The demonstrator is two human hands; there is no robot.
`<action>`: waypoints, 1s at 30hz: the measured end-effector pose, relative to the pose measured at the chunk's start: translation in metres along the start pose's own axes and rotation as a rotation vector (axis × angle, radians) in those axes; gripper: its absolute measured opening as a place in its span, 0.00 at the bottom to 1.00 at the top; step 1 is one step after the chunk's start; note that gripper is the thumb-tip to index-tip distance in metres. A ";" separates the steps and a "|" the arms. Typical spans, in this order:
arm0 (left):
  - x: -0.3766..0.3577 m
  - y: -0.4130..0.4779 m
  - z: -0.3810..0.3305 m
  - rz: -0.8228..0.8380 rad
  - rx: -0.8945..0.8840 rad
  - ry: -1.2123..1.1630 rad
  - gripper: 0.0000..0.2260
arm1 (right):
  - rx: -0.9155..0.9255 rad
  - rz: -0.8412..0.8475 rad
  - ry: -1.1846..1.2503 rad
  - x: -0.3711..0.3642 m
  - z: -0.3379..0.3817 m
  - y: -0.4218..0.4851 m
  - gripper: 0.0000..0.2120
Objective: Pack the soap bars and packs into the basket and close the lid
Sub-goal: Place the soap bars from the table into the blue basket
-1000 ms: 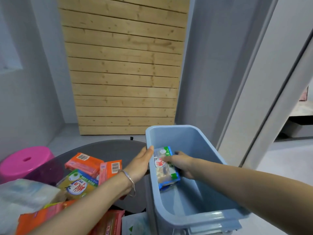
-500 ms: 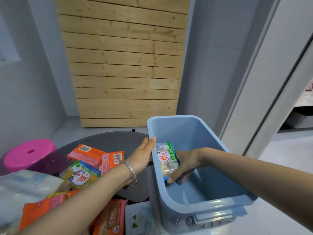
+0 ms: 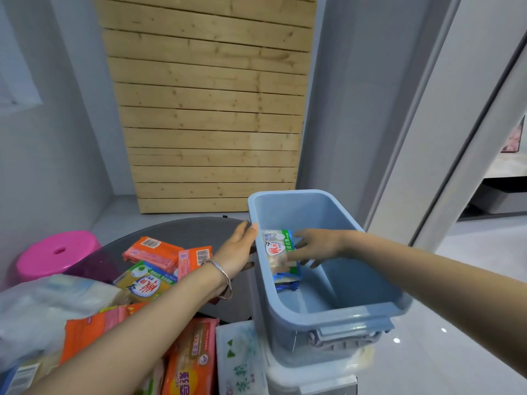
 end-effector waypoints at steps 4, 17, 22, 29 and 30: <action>0.012 -0.026 -0.001 0.002 -0.002 0.011 0.24 | 0.093 -0.138 0.219 0.024 0.028 -0.052 0.33; 0.176 -0.127 0.021 -0.159 -0.054 0.147 0.14 | 0.309 -0.067 0.601 -0.067 0.126 -0.135 0.14; 0.207 -0.141 0.058 -0.217 0.094 0.150 0.14 | 0.145 0.050 0.484 -0.130 0.128 -0.111 0.17; 0.206 -0.152 0.091 -0.057 0.152 0.114 0.13 | 0.021 0.065 0.447 -0.181 0.134 -0.092 0.11; 0.204 -0.150 0.093 -0.042 0.164 0.087 0.16 | 0.022 0.066 0.440 -0.186 0.135 -0.092 0.10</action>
Point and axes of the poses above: each hand's wrist, its own y-axis towards the middle knuckle, its own x-axis out of the back of the hand, z = x × y, the point moved 4 cm from there along y, towards the middle knuckle, and after that the axes turned 10 degrees about -z, right-handed, at the moved point
